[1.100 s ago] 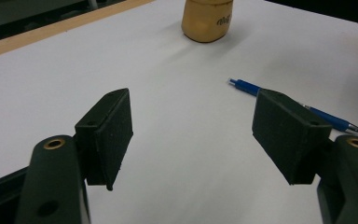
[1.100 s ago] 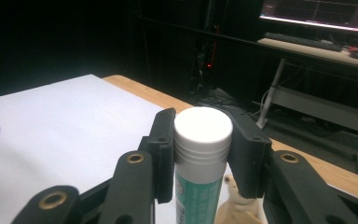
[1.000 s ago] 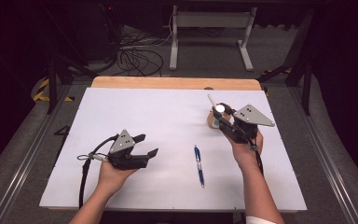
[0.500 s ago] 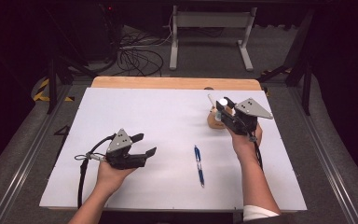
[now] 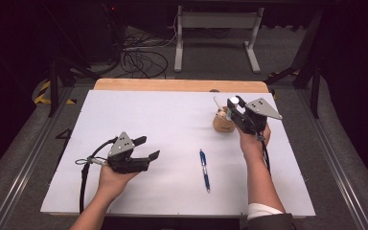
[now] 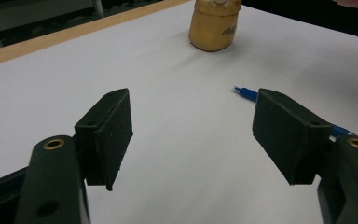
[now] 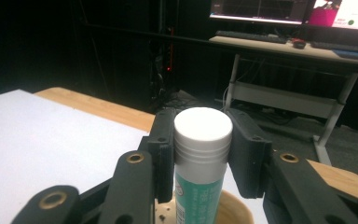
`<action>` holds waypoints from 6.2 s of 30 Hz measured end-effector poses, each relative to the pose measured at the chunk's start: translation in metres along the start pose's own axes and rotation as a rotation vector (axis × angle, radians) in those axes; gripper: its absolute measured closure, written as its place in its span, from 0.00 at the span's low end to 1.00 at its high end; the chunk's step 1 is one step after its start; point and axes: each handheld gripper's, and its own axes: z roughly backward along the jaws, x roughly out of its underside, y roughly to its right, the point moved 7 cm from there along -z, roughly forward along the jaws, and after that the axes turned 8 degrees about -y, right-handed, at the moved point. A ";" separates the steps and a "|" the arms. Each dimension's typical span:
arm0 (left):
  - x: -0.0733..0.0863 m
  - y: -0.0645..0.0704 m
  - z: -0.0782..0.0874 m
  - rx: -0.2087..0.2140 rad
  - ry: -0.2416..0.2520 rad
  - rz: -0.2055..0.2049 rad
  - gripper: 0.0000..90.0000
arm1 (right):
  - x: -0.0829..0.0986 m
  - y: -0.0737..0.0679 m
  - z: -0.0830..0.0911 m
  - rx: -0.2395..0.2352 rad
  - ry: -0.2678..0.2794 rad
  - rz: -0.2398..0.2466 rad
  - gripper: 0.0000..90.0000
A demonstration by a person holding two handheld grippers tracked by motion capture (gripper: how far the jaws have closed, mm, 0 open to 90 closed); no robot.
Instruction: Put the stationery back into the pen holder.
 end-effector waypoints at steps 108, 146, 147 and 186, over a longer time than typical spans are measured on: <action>0.006 -0.005 0.000 -0.021 -0.022 -0.008 0.31 | 0.062 -0.011 0.012 -0.122 -0.106 -0.035 0.46; 0.007 -0.013 0.010 -0.050 -0.002 0.010 0.30 | 0.081 -0.069 0.061 -0.193 -0.161 -0.033 0.45; 0.007 -0.014 0.010 -0.052 -0.002 0.007 0.30 | 0.083 -0.073 0.060 -0.198 -0.169 -0.020 0.45; 0.005 -0.014 0.013 -0.060 0.009 -0.003 0.30 | 0.142 -0.125 0.070 -0.242 -0.464 0.039 0.63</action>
